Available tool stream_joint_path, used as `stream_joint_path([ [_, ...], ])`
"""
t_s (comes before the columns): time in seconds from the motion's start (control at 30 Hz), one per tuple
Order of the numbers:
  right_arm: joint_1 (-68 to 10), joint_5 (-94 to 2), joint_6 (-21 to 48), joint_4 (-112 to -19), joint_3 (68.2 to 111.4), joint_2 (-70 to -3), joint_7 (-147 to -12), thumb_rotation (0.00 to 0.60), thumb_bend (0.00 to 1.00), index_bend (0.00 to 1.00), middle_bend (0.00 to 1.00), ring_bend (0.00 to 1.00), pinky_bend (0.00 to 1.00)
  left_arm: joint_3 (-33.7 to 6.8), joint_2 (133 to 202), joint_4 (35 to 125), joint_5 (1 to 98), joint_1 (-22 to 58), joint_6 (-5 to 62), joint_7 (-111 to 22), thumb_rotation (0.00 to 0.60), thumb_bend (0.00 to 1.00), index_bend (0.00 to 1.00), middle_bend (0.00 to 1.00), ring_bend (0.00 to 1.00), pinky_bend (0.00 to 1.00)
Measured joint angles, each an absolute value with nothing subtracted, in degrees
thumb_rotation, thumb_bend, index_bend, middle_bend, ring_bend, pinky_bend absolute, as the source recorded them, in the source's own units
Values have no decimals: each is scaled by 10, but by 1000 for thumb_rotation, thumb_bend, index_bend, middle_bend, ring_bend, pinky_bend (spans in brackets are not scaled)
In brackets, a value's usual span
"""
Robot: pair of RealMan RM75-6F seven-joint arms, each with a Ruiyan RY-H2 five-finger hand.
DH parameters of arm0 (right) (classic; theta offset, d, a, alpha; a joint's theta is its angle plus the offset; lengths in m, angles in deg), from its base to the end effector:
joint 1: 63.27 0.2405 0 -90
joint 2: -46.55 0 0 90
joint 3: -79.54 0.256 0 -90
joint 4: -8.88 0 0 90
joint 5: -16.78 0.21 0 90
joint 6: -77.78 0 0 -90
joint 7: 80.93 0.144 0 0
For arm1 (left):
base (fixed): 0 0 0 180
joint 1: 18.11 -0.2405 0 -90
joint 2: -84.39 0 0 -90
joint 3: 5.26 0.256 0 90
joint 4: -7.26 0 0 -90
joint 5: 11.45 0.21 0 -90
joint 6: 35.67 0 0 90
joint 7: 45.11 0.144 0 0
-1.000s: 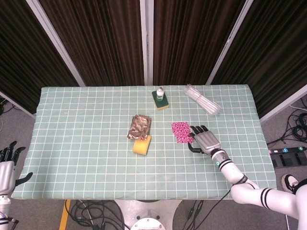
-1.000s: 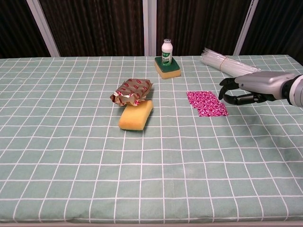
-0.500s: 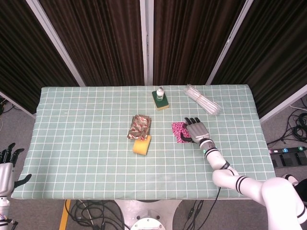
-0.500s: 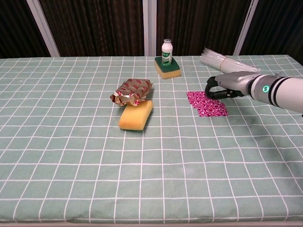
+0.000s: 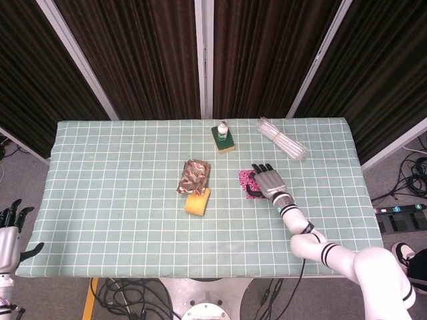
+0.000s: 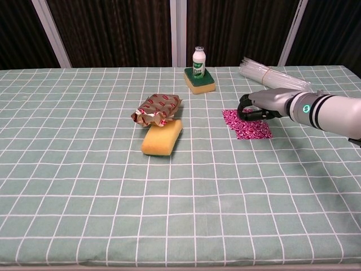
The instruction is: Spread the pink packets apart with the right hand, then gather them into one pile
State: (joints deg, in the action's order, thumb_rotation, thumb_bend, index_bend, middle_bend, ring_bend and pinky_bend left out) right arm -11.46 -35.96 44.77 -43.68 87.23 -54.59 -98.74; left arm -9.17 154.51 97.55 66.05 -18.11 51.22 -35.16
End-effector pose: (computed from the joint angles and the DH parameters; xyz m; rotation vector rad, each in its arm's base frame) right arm -0.2003 -0.4052 -0.0742 1.9378 -1.0253 0.5145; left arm -0.3397 0.1549 0.1423 -1.2258 -0.9111 -0.7046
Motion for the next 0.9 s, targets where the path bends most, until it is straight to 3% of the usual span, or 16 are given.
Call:
stream_joint_path([
  [0.9, -183, -367, 344, -667, 820, -417, -1050, 27, 483, 227, 0, 0, 0, -94, 1547, 973, 667, -175, 509, -354, 600, 124, 268, 180, 153, 165],
])
